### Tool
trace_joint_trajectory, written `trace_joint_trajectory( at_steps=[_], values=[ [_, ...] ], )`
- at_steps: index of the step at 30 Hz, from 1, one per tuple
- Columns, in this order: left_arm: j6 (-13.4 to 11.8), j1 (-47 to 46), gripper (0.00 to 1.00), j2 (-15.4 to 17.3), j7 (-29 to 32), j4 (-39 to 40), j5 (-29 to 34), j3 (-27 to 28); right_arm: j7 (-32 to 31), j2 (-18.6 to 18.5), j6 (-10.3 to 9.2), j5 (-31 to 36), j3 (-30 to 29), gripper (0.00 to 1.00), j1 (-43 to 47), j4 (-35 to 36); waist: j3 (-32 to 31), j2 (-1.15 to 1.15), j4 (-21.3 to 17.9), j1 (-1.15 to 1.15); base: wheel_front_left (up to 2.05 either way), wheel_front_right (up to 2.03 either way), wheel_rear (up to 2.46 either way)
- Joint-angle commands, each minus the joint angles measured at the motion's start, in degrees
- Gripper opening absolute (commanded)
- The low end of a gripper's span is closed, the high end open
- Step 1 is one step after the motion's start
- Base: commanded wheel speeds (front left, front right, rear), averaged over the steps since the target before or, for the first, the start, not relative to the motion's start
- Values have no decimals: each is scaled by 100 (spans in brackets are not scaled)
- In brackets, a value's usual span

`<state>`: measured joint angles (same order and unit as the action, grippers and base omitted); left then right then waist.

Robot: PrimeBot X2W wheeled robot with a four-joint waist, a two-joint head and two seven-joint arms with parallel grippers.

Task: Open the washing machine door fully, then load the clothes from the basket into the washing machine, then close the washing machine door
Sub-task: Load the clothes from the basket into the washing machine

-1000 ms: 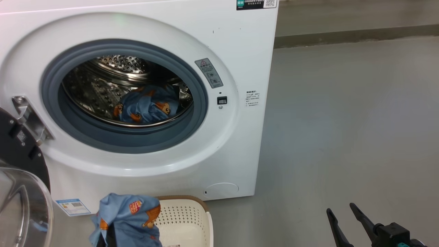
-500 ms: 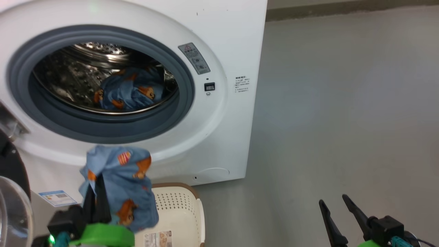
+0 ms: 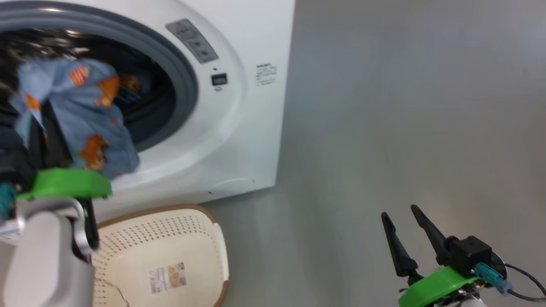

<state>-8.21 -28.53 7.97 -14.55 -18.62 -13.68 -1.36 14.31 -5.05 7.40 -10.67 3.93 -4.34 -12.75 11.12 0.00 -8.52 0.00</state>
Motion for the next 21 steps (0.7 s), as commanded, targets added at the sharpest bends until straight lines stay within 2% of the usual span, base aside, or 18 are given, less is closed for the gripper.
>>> trace_joint_trajectory(
  at_steps=[1, 12, 21],
  values=[
    [43, -452, 0, 270, -44, -30, 104, 253, 69, 35, 9, 34, 205, 100, -224, 146, 526, 0, -443, 0, 0, 0, 0],
    [119, -1569, 0, 718, -44, -1046, 416, 637, 69, 165, 9, 11, 398, 100, -640, 185, 1345, 0, -945, 0, 0, 0, 0],
    [319, -2226, 0, 955, -44, -1639, 569, 819, 69, 207, 9, 17, 459, 100, -871, 246, 1863, 0, -1156, 0, 0, 0, 0]
  ],
)
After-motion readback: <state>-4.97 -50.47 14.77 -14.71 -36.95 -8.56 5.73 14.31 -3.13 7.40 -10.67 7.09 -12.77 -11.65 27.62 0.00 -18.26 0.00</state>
